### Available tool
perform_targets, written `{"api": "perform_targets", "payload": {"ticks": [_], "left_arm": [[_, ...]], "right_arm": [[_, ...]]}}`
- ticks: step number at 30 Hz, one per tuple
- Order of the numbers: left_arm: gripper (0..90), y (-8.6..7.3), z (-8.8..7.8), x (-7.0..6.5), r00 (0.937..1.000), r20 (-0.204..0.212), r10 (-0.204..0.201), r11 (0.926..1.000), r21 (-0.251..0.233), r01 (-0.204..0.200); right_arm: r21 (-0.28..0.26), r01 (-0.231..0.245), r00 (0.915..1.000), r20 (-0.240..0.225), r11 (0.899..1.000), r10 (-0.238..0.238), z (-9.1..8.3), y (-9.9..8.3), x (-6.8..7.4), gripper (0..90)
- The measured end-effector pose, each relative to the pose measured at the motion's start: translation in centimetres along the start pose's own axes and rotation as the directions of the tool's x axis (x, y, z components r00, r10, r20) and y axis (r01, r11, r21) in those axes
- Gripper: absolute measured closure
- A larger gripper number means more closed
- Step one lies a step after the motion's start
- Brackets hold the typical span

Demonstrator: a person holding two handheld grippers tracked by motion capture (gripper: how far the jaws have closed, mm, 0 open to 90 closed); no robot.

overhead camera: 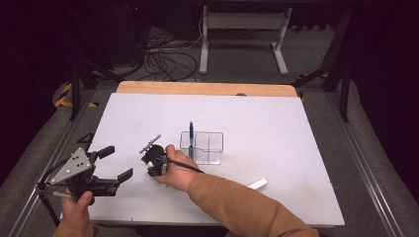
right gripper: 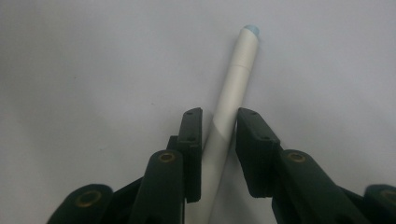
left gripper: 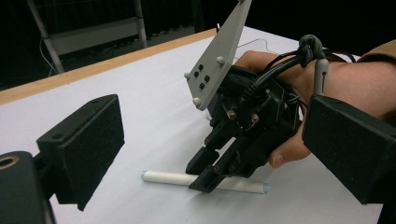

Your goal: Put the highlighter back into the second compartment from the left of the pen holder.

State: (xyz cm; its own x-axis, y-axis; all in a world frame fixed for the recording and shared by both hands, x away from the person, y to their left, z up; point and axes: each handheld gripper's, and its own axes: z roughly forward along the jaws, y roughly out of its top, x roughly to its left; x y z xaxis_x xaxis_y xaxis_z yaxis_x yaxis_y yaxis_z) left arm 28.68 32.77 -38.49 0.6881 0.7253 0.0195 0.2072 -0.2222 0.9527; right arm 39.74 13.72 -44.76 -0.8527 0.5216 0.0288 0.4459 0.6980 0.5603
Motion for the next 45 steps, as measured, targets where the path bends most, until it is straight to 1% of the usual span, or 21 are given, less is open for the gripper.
{"api": "perform_targets", "payload": {"ticks": [2, 3, 5, 10, 11, 13, 14, 19, 20, 21, 22, 23, 25, 28, 29, 31, 34, 37, 38, 43, 45], "left_arm": [[6.6, 0.0, 0.0, 0.0, 1.0, 0.001, -0.002, 1.0, 0.003, 0.002], [6.6, 0.0, 0.0, -0.1, 0.9999, 0.003, -0.011, 0.9999, 0.001, 0.011], [6.6, 0.0, 0.0, -0.1, 0.9999, 0.002, -0.015, 0.9999, -0.001, 0.015], [6.6, 0.0, 0.0, 0.0, 1.0, -0.001, -0.003, 1.0, -0.001, 0.003], [6.6, 0.0, 0.0, 0.0, 1.0, 0.001, -0.009, 1.0, -0.002, 0.009], [6.6, 0.0, 0.0, 0.0, 1.0, -0.001, -0.006, 1.0, -0.002, 0.006], [6.6, 0.0, 0.0, -0.1, 0.9999, 0.0, -0.016, 0.9999, -0.004, 0.016], [6.6, 0.0, 0.0, 0.0, 0.9999, 0.0, -0.016, 0.9999, -0.005, 0.016], [6.6, 0.0, 0.0, 0.0, 1.0, -0.001, -0.007, 1.0, -0.003, 0.007], [6.6, 0.0, 0.0, 0.0, 1.0, 0.0, -0.007, 1.0, -0.001, 0.007], [6.6, 0.0, 0.1, -0.1, 0.9999, 0.001, -0.016, 0.9999, -0.003, 0.016], [6.6, 0.0, 0.1, -0.1, 0.9999, 0.002, -0.016, 0.9999, 0.001, 0.016], [6.6, 0.1, 0.1, 0.0, 1.0, -0.001, -0.002, 1.0, 0.001, 0.002], [6.6, 0.1, 0.2, -0.1, 0.9999, 0.0, -0.01, 0.9999, 0.0, 0.01], [6.6, 0.1, 0.2, -0.1, 1.0, 0.001, -0.008, 1.0, 0.002, 0.008], [6.6, 0.1, 0.3, -0.1, 1.0, 0.003, -0.001, 1.0, 0.004, 0.001], [6.6, 0.1, 0.4, -0.1, 0.9999, 0.006, -0.011, 0.9999, 0.002, 0.011], [6.6, 0.1, 0.4, -0.1, 1.0, 0.006, 0.001, 1.0, 0.007, -0.001], [6.6, 0.1, 0.4, -0.1, 1.0, 0.006, -0.005, 1.0, 0.003, 0.005], [6.6, 0.1, 0.4, -0.1, 1.0, 0.007, -0.006, 1.0, 0.004, 0.006], [6.6, 0.1, 0.4, -0.1, 0.9999, 0.006, -0.009, 0.9999, 0.005, 0.009]], "right_arm": [[-0.001, -0.009, 0.9999, 0.01, 1.0, 0.009, 0.0, 0.0, 0.1, 74.9], [-0.001, -0.01, 0.9999, 0.013, 1.0, 0.01, 0.0, 0.0, 0.1, 76.3], [0.0, -0.03, 0.9995, 0.013, 1.0, 0.03, 0.0, 0.0, 0.0, 79.2], [0.002, -0.025, 0.9996, 0.013, 1.0, 0.025, 0.0, 0.0, 0.0, 79.3], [0.001, -0.024, 0.9996, 0.015, 1.0, 0.024, -0.1, 0.0, 0.0, 79.3], [-0.009, -0.026, 0.9996, 0.009, 1.0, 0.026, -0.3, 0.1, 0.0, 79.3], [-0.014, -0.029, 0.9996, 0.005, 0.999, 0.029, -0.5, 0.2, -0.1, 79.3], [-0.06, -0.055, 0.9985, -0.006, 0.997, 0.054, -2.2, 0.4, -0.7, 79.3], [-0.069, -0.059, 0.9982, -0.011, 0.996, 0.058, -2.6, 0.4, -0.9, 79.3], [-0.079, -0.064, 0.9979, -0.016, 0.995, 0.062, -3.0, 0.5, -1.0, 79.3], [-0.093, -0.072, 0.9974, -0.018, 0.993, 0.071, -3.4, 0.5, -1.1, 79.3], [-0.104, -0.072, 0.9974, -0.018, 0.992, 0.07, -3.9, 0.5, -1.2, 79.3], [-0.126, -0.072, 0.9973, -0.021, 0.989, 0.07, -4.7, 0.5, -1.3, 79.3], [-0.159, -0.068, 0.9976, -0.025, 0.985, 0.065, -5.8, 0.4, -1.5, 79.3], [-0.165, -0.072, 0.9973, -0.025, 0.984, 0.069, -6.1, 0.4, -1.5, 79.3], [-0.179, -0.064, 0.9979, -0.025, 0.982, 0.06, -6.6, 0.3, -1.5, 79.3], [-0.194, -0.061, 0.998, -0.027, 0.979, 0.057, -7.3, 0.3, -1.6, 79.3], [-0.2, -0.06, 0.9981, -0.03, 0.978, 0.055, -7.8, 0.2, -1.7, 79.2], [-0.204, -0.061, 0.998, -0.029, 0.977, 0.056, -7.9, 0.1, -1.7, 79.3], [-0.214, -0.052, 0.9982, -0.039, 0.976, 0.045, -8.8, 0.0, -1.9, 79.2], [-0.226, -0.049, 0.9984, -0.039, 0.973, 0.041, -9.3, -0.1, -2.0, 79.3]]}}
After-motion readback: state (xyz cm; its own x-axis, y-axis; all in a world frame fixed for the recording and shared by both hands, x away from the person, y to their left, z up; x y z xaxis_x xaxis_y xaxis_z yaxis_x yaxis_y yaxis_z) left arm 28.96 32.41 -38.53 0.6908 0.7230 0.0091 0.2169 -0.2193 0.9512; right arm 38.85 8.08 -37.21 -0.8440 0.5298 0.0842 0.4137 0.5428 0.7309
